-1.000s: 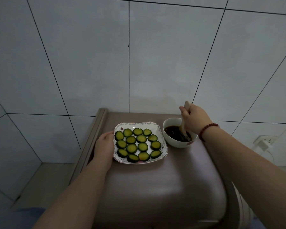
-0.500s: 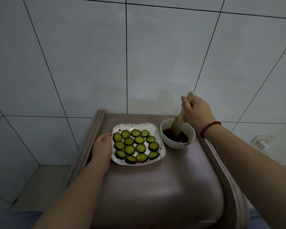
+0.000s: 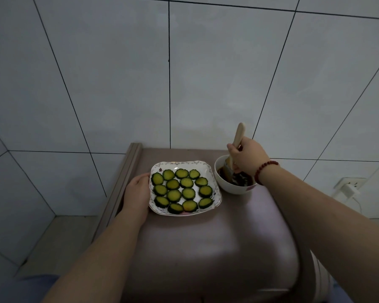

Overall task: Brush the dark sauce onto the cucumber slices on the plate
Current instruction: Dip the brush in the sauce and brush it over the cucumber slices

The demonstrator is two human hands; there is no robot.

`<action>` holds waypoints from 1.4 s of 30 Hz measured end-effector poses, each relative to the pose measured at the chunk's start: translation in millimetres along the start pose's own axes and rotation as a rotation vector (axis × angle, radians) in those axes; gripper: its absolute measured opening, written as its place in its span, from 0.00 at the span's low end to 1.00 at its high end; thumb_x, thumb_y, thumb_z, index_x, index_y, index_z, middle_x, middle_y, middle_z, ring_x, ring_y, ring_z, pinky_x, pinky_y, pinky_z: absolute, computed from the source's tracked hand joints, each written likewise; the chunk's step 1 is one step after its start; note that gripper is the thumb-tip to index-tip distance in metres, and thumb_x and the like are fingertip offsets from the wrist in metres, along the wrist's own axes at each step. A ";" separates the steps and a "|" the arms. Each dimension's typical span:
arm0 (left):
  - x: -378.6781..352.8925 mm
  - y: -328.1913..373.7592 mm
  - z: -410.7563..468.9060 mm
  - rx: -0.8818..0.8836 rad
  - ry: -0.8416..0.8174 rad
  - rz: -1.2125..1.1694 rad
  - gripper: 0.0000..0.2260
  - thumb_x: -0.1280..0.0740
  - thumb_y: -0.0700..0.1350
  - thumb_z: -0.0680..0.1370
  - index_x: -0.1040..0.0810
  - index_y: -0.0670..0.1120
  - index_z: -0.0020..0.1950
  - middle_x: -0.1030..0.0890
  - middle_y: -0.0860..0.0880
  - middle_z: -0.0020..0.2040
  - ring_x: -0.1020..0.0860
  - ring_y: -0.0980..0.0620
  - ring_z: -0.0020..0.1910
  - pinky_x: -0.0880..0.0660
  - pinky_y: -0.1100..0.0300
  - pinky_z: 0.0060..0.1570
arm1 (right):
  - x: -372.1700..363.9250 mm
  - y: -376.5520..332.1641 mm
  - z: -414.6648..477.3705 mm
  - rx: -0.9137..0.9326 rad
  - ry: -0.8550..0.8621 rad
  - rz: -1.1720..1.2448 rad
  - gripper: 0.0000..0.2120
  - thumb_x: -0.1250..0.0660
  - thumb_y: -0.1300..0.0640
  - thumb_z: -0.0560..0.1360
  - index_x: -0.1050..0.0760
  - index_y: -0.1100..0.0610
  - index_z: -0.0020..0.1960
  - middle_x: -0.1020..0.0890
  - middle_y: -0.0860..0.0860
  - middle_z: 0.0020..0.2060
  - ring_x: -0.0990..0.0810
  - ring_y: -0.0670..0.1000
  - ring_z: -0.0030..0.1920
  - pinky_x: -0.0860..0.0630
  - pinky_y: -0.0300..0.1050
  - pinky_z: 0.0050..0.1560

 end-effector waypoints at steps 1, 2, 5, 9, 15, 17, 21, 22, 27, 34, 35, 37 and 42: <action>0.2 -0.5 1.2 0.010 -0.003 -0.015 0.19 0.41 0.37 0.88 0.17 0.34 0.74 0.15 0.32 0.71 0.17 0.33 0.71 0.23 0.61 0.39 | -2.2 2.4 0.4 -0.015 -0.006 -0.006 0.12 0.41 0.48 0.82 0.29 0.57 0.51 0.18 0.53 0.39 0.16 0.51 0.34 0.21 0.38 0.29; 0.3 -0.8 1.7 0.015 -0.006 -0.026 0.19 0.41 0.37 0.88 0.17 0.33 0.74 0.15 0.32 0.71 0.16 0.32 0.69 0.23 0.62 0.37 | -3.8 4.1 0.8 -0.022 0.000 -0.004 0.11 0.41 0.48 0.82 0.29 0.57 0.51 0.18 0.53 0.38 0.17 0.49 0.31 0.25 0.35 0.24; 0.3 0.0 0.8 0.003 -0.001 -0.020 0.19 0.41 0.36 0.89 0.18 0.31 0.74 0.16 0.31 0.71 0.17 0.41 0.57 0.22 0.68 0.30 | -9.1 7.1 3.6 -0.006 0.013 -0.002 0.10 0.40 0.50 0.82 0.29 0.57 0.49 0.17 0.55 0.41 0.17 0.51 0.37 0.21 0.42 0.35; 0.5 -0.5 1.6 0.014 -0.014 -0.025 0.19 0.41 0.36 0.88 0.18 0.33 0.75 0.15 0.32 0.71 0.16 0.33 0.66 0.21 0.64 0.32 | -18.5 11.3 4.7 -0.018 -0.041 0.027 0.10 0.39 0.51 0.81 0.29 0.57 0.47 0.17 0.56 0.39 0.16 0.53 0.35 0.19 0.45 0.37; 0.9 -3.0 5.2 -0.005 -0.002 -0.009 0.19 0.41 0.37 0.88 0.17 0.34 0.75 0.15 0.32 0.71 0.16 0.33 0.70 0.21 0.60 0.40 | -20.8 16.4 8.6 -0.062 -0.021 0.058 0.11 0.39 0.51 0.82 0.27 0.59 0.49 0.18 0.53 0.32 0.20 0.45 0.24 0.27 0.33 0.21; 1.0 -4.2 6.9 -0.002 -0.003 -0.011 0.19 0.40 0.37 0.88 0.17 0.34 0.74 0.15 0.32 0.70 0.17 0.32 0.72 0.22 0.59 0.43 | -21.0 16.5 8.5 -0.064 -0.028 0.072 0.11 0.39 0.51 0.82 0.27 0.59 0.49 0.18 0.53 0.32 0.21 0.43 0.21 0.28 0.32 0.19; 0.7 -5.9 8.6 -0.020 -0.008 0.008 0.19 0.41 0.36 0.88 0.16 0.34 0.74 0.14 0.33 0.69 0.15 0.34 0.68 0.21 0.61 0.41 | -19.8 14.4 8.3 -0.034 -0.041 0.047 0.10 0.39 0.52 0.82 0.28 0.59 0.49 0.19 0.52 0.34 0.21 0.43 0.22 0.28 0.33 0.20; 0.8 -6.0 8.7 -0.027 -0.008 0.017 0.19 0.41 0.36 0.88 0.17 0.34 0.74 0.14 0.32 0.69 0.16 0.33 0.69 0.20 0.60 0.43 | -19.2 13.8 8.0 -0.033 -0.052 0.054 0.10 0.39 0.51 0.82 0.28 0.58 0.49 0.19 0.53 0.35 0.19 0.46 0.25 0.26 0.35 0.22; 0.6 -7.1 9.5 -0.036 -0.009 0.022 0.19 0.40 0.36 0.87 0.16 0.34 0.73 0.14 0.33 0.69 0.17 0.33 0.71 0.20 0.61 0.40 | -16.1 16.0 8.4 -0.028 -0.049 0.037 0.10 0.39 0.50 0.81 0.29 0.57 0.49 0.20 0.52 0.36 0.18 0.50 0.29 0.24 0.37 0.25; 2.4 -11.3 10.8 -0.078 -0.021 0.040 0.19 0.40 0.37 0.87 0.16 0.36 0.74 0.14 0.34 0.69 0.15 0.34 0.68 0.19 0.57 0.50 | -16.8 26.7 9.1 0.035 -0.041 -0.036 0.06 0.34 0.51 0.78 0.24 0.53 0.48 0.20 0.47 0.37 0.22 0.44 0.38 0.28 0.37 0.35; 2.5 -11.5 10.8 -0.083 -0.023 0.046 0.19 0.40 0.37 0.87 0.16 0.36 0.74 0.14 0.34 0.69 0.15 0.34 0.69 0.19 0.56 0.51 | -16.9 27.9 8.8 0.039 -0.045 -0.033 0.06 0.33 0.52 0.78 0.23 0.54 0.49 0.20 0.46 0.37 0.22 0.43 0.38 0.28 0.36 0.35; 2.4 -11.8 11.0 -0.085 -0.028 0.046 0.20 0.40 0.37 0.87 0.16 0.36 0.74 0.14 0.33 0.70 0.16 0.33 0.72 0.19 0.53 0.57 | -15.4 28.7 8.5 0.048 -0.037 -0.025 0.05 0.31 0.53 0.76 0.23 0.54 0.49 0.20 0.46 0.38 0.23 0.42 0.38 0.26 0.36 0.37; 2.0 -10.2 7.7 -0.084 -0.033 0.037 0.20 0.40 0.37 0.87 0.16 0.36 0.74 0.14 0.34 0.70 0.16 0.33 0.71 0.19 0.57 0.49 | -6.1 24.4 14.8 0.082 0.046 -0.030 0.04 0.31 0.54 0.76 0.24 0.54 0.46 0.23 0.43 0.35 0.26 0.38 0.36 0.35 0.31 0.32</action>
Point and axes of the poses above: each hand's wrist, its own z-axis towards the middle knuckle, its own x-axis out of the back of the hand, y = z × x, the point moved 1 cm from there along z, towards the middle knuckle
